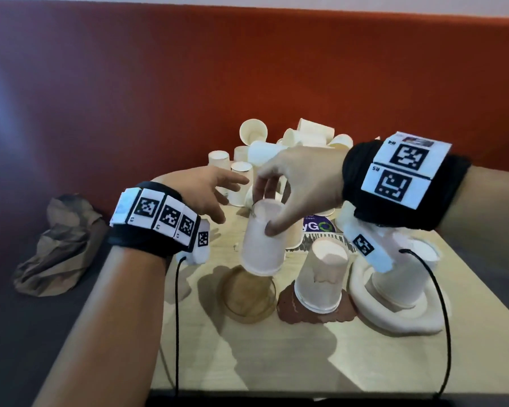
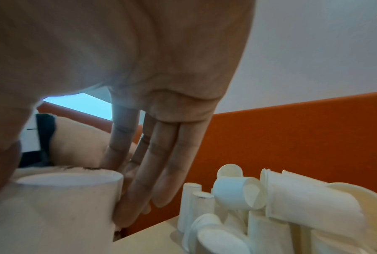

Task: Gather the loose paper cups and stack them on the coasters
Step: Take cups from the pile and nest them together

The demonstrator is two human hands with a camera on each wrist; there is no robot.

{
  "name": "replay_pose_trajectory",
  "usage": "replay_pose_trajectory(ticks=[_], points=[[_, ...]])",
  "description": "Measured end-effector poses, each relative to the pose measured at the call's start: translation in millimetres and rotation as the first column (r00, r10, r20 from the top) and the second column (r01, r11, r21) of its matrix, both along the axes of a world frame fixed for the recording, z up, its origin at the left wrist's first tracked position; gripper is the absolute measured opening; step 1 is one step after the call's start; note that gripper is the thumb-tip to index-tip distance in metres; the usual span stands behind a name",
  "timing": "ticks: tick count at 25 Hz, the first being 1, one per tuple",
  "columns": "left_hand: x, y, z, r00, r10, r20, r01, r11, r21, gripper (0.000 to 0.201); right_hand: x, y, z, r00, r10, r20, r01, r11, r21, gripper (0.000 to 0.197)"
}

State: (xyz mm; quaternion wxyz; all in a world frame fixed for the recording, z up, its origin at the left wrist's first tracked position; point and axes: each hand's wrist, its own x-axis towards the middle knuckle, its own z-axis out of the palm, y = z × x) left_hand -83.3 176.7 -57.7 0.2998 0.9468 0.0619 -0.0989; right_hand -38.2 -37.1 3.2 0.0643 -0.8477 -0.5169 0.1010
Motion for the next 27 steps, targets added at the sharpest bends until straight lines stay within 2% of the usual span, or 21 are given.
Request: replay_pose_trajectory(ticks=[4, 5, 7, 8, 13, 15, 18, 19, 21, 22, 25, 27], points=[[7, -3, -9, 0.999, 0.050, -0.007, -0.050, 0.999, 0.011, 0.086, -16, 8, -14, 0.995, 0.088, -0.050, -0.091, 0.994, -0.059, 0.041], [10, -6, -12, 0.999, 0.046, 0.009, -0.046, 0.999, 0.026, 0.078, -19, 9, -17, 0.994, 0.101, -0.048, -0.104, 0.993, -0.063, 0.041], [14, -19, -15, 0.999, 0.020, 0.043, -0.024, 0.996, 0.089, 0.043, -21, 12, -23, 0.993, 0.110, -0.038, -0.112, 0.991, -0.070, 0.039], [16, -25, -16, 0.999, 0.000, 0.040, -0.005, 0.993, 0.115, 0.033, -22, 13, -25, 0.993, 0.108, -0.041, -0.110, 0.991, -0.076, 0.040], [22, -35, -19, 0.997, -0.075, 0.009, 0.072, 0.980, 0.188, 0.039, -21, 18, -37, 0.993, 0.104, -0.051, -0.108, 0.990, -0.092, 0.046], [21, -39, -18, 0.998, -0.070, 0.008, 0.068, 0.985, 0.159, 0.029, -19, 17, -34, 0.993, 0.105, -0.058, -0.110, 0.989, -0.097, 0.052], [17, -42, -16, 0.998, -0.057, 0.029, 0.048, 0.973, 0.226, 0.010, -9, 10, -19, 0.996, 0.053, -0.076, -0.058, 0.997, -0.059, 0.051], [18, -40, -19, 0.999, -0.028, 0.021, 0.023, 0.976, 0.215, 0.022, -3, 7, -13, 0.998, 0.021, -0.058, -0.023, 0.999, -0.047, 0.049], [18, -40, -22, 0.999, 0.044, 0.000, -0.043, 0.985, 0.164, 0.061, 15, 2, -7, 0.999, -0.050, 0.021, 0.051, 0.997, -0.049, 0.043], [18, -41, -23, 0.998, 0.061, 0.001, -0.061, 0.987, 0.151, 0.072, 25, 0, -6, 0.994, -0.083, 0.064, 0.087, 0.995, -0.057, 0.039], [20, -45, -25, 0.995, 0.096, 0.002, -0.096, 0.990, 0.105, 0.076, 52, -4, -10, 0.965, -0.153, 0.211, 0.184, 0.973, -0.137, 0.034], [20, -46, -25, 0.995, 0.096, -0.005, -0.095, 0.992, 0.083, 0.074, 61, -5, -17, 0.950, -0.162, 0.266, 0.222, 0.952, -0.212, 0.045]])
